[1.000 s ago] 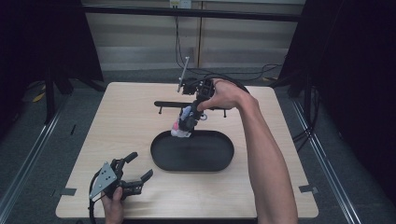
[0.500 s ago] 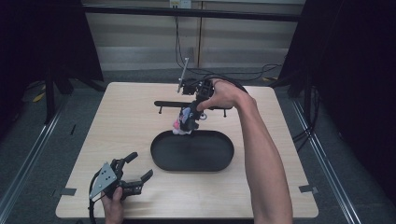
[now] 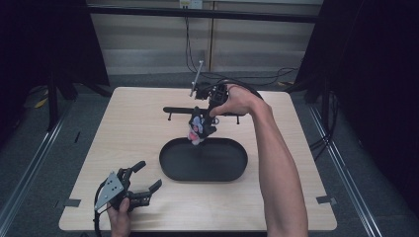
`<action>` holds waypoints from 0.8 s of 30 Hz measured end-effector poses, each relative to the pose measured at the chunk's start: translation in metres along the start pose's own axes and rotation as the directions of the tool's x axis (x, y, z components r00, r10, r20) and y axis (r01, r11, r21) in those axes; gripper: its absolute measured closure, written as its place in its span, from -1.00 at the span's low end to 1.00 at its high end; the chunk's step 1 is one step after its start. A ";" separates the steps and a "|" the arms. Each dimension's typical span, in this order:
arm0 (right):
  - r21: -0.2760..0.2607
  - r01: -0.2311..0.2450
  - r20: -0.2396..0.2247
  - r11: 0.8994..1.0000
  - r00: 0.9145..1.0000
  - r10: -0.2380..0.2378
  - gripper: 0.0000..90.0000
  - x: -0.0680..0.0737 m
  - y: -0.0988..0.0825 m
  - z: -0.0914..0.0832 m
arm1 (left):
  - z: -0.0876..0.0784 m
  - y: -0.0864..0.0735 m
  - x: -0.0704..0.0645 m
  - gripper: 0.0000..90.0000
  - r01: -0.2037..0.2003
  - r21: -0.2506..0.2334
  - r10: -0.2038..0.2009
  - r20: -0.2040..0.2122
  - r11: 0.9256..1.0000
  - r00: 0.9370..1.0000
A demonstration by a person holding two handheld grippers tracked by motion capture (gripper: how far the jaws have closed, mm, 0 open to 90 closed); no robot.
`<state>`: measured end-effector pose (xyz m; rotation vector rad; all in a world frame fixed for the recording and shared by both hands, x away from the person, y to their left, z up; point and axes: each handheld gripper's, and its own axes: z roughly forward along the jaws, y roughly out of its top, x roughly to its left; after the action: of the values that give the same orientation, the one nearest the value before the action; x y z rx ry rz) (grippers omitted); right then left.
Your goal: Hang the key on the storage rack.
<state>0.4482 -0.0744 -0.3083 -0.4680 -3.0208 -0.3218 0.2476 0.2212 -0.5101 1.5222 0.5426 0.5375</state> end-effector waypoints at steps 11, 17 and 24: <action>-0.023 -0.006 0.008 1.000 1.000 0.007 0.89 0.001 0.001 -0.002 | 0.000 0.000 0.000 -0.66 0.002 -0.005 -0.002 -0.001 1.000 1.000; -0.049 -0.015 0.001 0.999 1.000 0.015 0.80 0.001 -0.002 -0.003 | 0.000 0.000 0.000 -0.66 0.001 -0.003 -0.001 -0.001 1.000 1.000; -0.102 -0.048 -0.024 0.994 0.999 0.046 0.67 0.002 -0.005 -0.005 | 0.000 0.000 0.000 -0.66 0.002 -0.004 -0.002 -0.001 1.000 1.000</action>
<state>0.4446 -0.0799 -0.3039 -0.5390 -2.9778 -0.4773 0.2476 0.2209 -0.5102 1.5176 0.5436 0.5377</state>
